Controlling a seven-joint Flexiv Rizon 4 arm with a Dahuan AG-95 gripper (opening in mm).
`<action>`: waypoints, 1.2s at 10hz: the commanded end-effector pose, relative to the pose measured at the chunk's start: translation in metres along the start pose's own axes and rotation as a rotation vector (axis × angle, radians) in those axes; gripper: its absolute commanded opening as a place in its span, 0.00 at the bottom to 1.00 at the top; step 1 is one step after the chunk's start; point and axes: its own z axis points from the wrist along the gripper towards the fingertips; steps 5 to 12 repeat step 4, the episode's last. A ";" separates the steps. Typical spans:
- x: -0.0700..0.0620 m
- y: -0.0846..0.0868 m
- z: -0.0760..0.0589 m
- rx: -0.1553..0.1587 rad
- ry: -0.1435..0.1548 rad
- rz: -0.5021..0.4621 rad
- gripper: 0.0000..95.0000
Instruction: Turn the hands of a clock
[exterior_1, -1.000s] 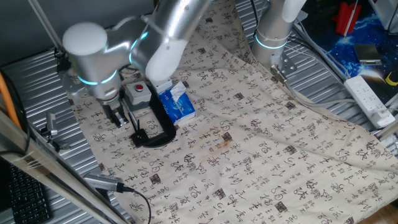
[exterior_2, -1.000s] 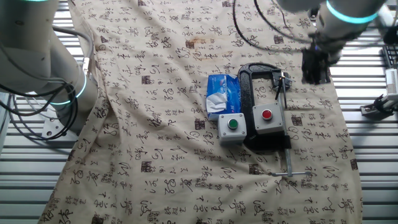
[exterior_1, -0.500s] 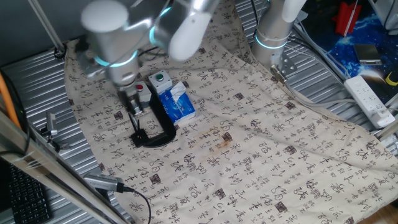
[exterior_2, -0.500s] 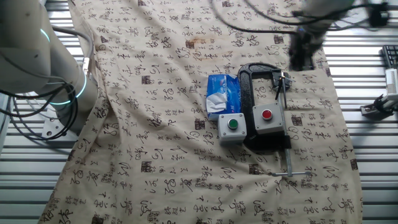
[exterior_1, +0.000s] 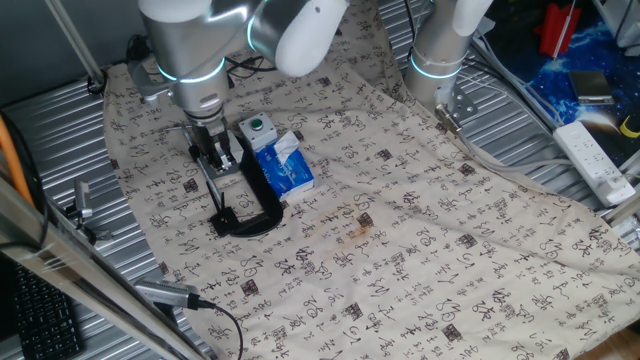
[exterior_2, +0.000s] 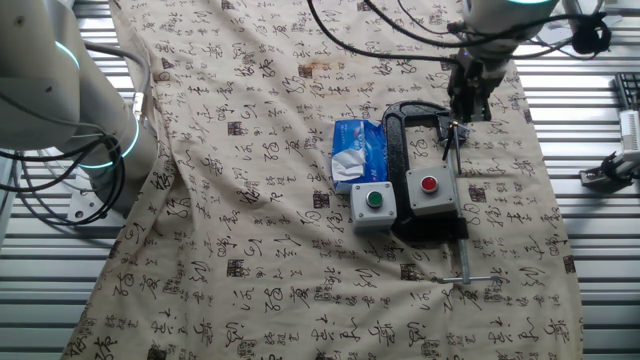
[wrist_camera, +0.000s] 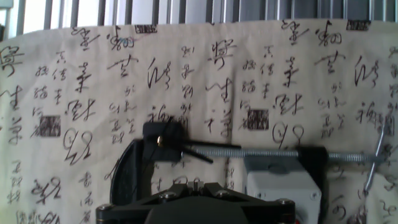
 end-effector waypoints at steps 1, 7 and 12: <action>0.002 0.000 -0.002 0.002 -0.002 -0.001 0.00; 0.002 0.000 -0.002 -0.007 -0.007 -0.006 0.00; 0.002 0.000 -0.002 -0.007 -0.007 -0.006 0.00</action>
